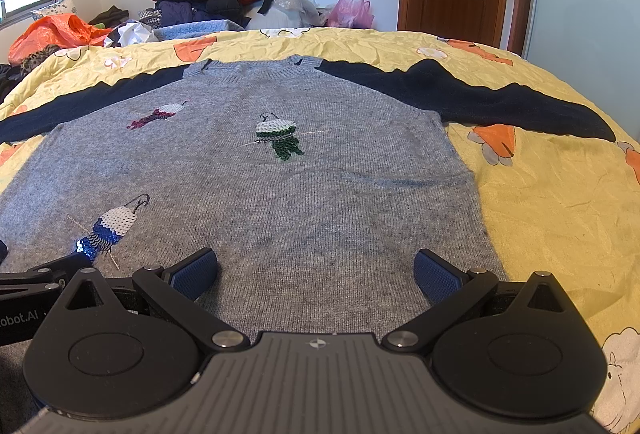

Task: Fold small clothes

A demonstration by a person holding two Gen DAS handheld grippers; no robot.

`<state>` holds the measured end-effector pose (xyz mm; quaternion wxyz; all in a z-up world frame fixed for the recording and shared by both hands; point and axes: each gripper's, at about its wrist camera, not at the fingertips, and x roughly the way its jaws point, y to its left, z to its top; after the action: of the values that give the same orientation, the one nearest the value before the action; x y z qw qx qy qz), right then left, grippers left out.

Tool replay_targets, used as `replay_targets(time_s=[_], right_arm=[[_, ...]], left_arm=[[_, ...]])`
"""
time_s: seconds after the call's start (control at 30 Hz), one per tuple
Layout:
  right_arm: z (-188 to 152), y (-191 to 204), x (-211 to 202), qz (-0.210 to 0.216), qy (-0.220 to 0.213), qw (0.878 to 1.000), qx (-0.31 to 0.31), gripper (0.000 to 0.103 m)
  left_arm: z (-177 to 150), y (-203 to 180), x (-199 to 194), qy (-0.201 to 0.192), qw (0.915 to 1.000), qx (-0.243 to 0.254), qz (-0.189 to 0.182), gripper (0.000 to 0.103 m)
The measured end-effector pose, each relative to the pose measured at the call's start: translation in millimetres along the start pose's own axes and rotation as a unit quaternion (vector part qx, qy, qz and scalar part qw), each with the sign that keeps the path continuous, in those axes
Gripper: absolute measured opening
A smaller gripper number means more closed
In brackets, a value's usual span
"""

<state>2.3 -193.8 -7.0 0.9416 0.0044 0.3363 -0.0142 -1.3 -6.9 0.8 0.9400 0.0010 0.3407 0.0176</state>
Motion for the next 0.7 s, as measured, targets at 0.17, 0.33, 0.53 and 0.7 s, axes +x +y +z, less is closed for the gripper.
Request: replay_targets(time_s=[0.17,0.33,0.53,0.7], right_arm=[[5.7,-6.6,-4.5,0.032,0.011,0.999,-0.002,0.103],[42.5,-65.3,-25.3,0.141,-0.035,0.986,0.084,0.103],[83.0,-217.0,16.1,0.148,-0.039,0.939,0.309,0.103],[88.8,-344.6,44.8,0.089,-0.096,0.875,0.466,0.101]], left_arm=[[-0.1,-0.2,0.0,0.000,1.0000,0.000,0.000,0.103],[-0.1,-0.4,0.0,0.000,1.0000,0.000,0.000,0.103],[0.3,-0.3,1.7,0.000,1.0000,-0.001,-0.003,0.103],[0.5,-0.1,2.4,0.000,1.0000,-0.002,-0.004,0.103]])
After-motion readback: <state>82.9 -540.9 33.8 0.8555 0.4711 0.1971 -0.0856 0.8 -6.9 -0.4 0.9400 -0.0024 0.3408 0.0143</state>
